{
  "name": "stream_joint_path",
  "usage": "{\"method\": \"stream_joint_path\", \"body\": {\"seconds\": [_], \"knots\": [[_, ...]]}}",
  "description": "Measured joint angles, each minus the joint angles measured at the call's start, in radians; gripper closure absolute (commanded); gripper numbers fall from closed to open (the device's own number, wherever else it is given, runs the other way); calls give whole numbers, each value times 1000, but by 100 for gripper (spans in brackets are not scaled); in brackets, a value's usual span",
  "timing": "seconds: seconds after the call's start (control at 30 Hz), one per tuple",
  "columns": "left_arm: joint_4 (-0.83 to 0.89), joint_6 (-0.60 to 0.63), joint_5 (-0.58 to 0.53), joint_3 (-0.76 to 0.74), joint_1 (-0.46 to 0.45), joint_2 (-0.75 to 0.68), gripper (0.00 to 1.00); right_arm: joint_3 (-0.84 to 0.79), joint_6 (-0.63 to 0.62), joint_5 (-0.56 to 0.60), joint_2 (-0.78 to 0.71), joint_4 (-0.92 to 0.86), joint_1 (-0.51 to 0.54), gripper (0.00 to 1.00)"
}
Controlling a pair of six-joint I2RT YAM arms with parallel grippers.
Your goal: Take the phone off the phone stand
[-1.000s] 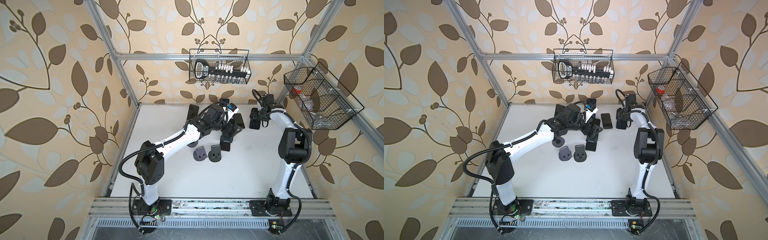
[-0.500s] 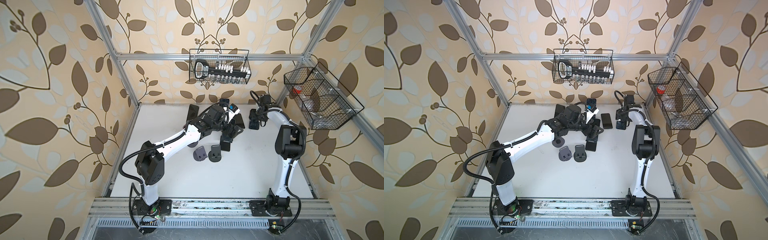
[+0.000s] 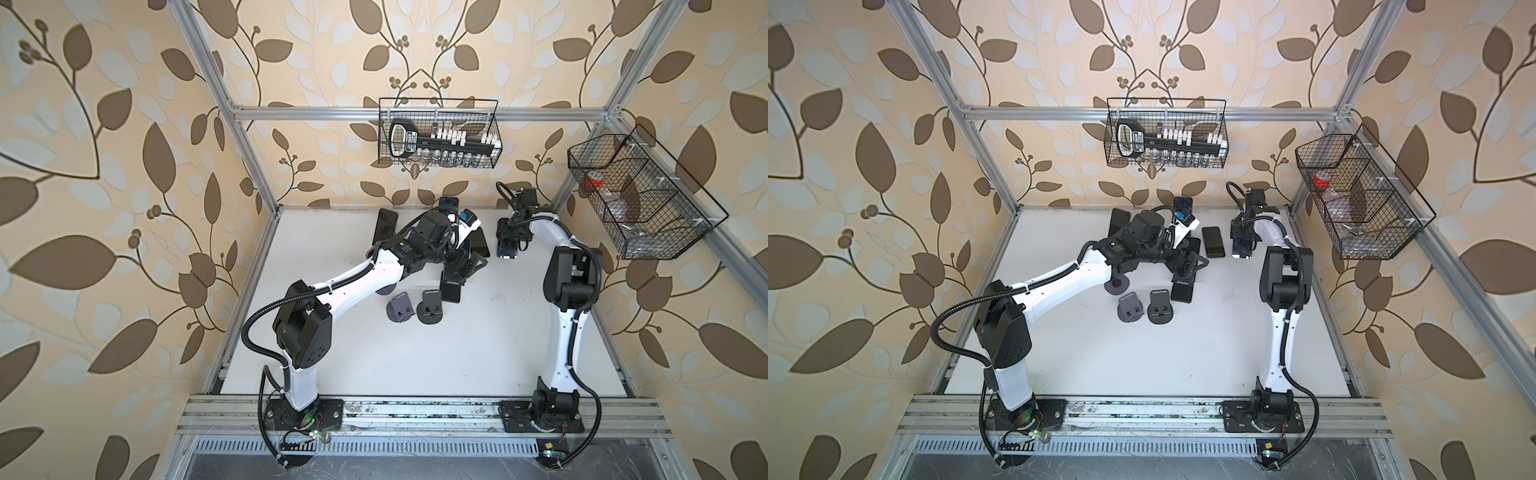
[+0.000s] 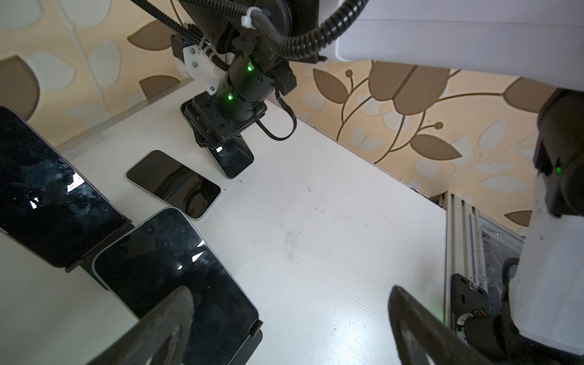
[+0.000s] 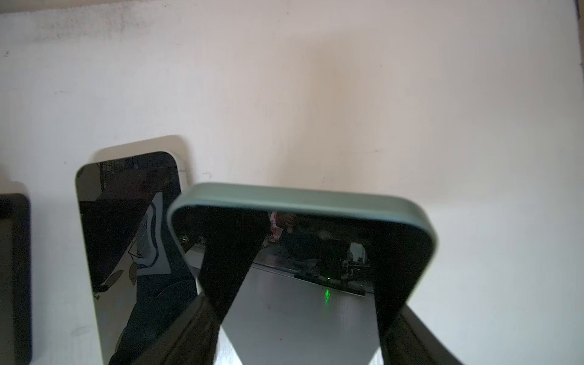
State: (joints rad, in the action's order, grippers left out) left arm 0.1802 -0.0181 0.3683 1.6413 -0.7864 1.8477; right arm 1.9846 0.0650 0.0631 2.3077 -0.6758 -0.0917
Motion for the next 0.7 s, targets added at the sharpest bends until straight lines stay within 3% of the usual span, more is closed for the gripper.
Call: {"method": "stream_joint_path", "body": {"seconds": [0.7], "knots": [[-25, -8, 18, 0, 0, 10, 3, 76, -10, -34, 82, -10, -9, 41]]}}
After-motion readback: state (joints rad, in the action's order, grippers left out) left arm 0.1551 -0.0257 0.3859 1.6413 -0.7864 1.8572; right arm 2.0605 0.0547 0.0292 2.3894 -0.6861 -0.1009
